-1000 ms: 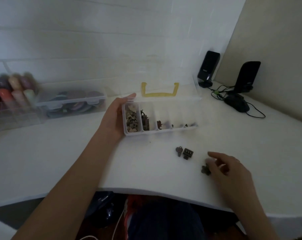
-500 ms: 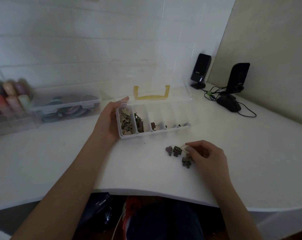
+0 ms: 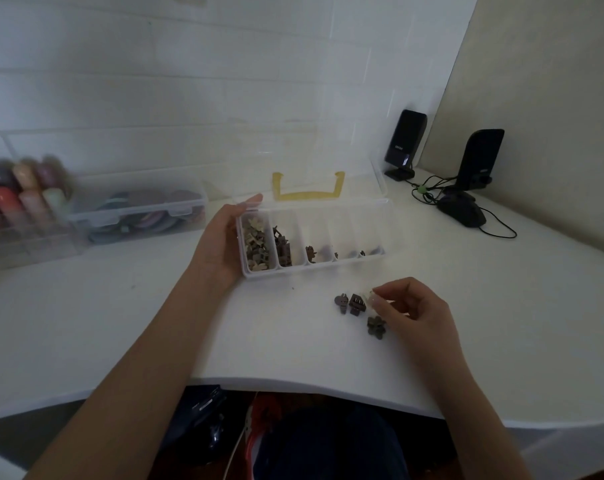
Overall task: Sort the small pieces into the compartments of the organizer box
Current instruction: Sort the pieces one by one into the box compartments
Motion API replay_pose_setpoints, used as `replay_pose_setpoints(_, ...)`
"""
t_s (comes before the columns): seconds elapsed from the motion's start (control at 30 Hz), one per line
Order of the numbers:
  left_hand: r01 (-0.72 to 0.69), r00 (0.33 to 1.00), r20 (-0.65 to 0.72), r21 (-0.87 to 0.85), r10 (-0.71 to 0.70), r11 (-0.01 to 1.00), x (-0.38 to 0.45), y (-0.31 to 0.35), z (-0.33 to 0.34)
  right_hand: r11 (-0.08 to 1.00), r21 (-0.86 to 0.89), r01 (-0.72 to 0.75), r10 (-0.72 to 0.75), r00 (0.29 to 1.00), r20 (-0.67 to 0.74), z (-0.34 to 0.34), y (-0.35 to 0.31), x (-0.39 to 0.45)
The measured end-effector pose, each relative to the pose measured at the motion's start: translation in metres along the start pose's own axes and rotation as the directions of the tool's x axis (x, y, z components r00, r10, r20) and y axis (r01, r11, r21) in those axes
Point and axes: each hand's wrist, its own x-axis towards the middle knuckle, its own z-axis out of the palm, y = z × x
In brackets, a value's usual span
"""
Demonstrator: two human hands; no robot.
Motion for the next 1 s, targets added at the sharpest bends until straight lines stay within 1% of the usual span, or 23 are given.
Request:
replay_pose_setpoints(0.17,0.005,1.000,-0.019,-0.015,-0.005,1.000,0.000,-0.002,0.000,1.000,-0.010,0.017,-0.017,1.000,-0.017,0.002,0.001,0.001)
replay_pose_setpoints(0.27,0.003,1.000,-0.017,-0.015,-0.003,1.000,0.001,-0.002,-0.001,0.993,0.116,0.013,-0.007,0.999,-0.047,0.004,-0.004,0.007)
replay_pose_setpoints(0.33,-0.002,1.000,-0.023,-0.021,0.001,1.000,0.001,-0.002,-0.003,0.983,0.175,0.054,-0.042,0.997,-0.072,0.008,-0.011,0.016)
replay_pose_setpoints(0.4,-0.008,1.000,-0.028,-0.018,0.007,1.000,0.002,-0.002,-0.005,0.978,0.167,0.127,-0.119,0.991,-0.054,0.013,-0.019,0.028)
replay_pose_setpoints(0.53,-0.012,1.000,-0.004,0.026,0.012,1.000,0.005,-0.001,-0.009,0.965,0.052,0.255,-0.258,0.965,0.049,0.025,-0.040,0.057)
replay_pose_setpoints(0.6,-0.026,1.000,-0.008,0.032,0.026,0.999,0.006,0.001,-0.009,0.950,0.018,0.311,-0.311,0.948,0.066,0.032,-0.045,0.073)
replay_pose_setpoints(0.7,-0.039,0.999,-0.013,0.020,0.039,0.999,0.009,0.000,-0.013,0.939,0.029,0.343,-0.343,0.939,0.007,0.040,-0.037,0.087)
replay_pose_setpoints(0.83,-0.035,0.999,-0.004,0.074,0.035,0.997,0.015,0.001,-0.015,0.940,0.104,0.325,-0.314,0.943,-0.109,0.041,-0.022,0.080)
replay_pose_setpoints(0.9,-0.039,0.999,0.004,0.084,0.039,0.996,0.018,0.001,-0.014,0.934,0.125,0.333,-0.318,0.940,-0.126,0.039,-0.022,0.076)
replay_pose_setpoints(1.0,-0.048,0.999,-0.010,0.091,0.049,0.995,0.020,0.000,-0.015,0.935,0.105,0.340,-0.329,0.938,-0.110,0.040,-0.024,0.072)
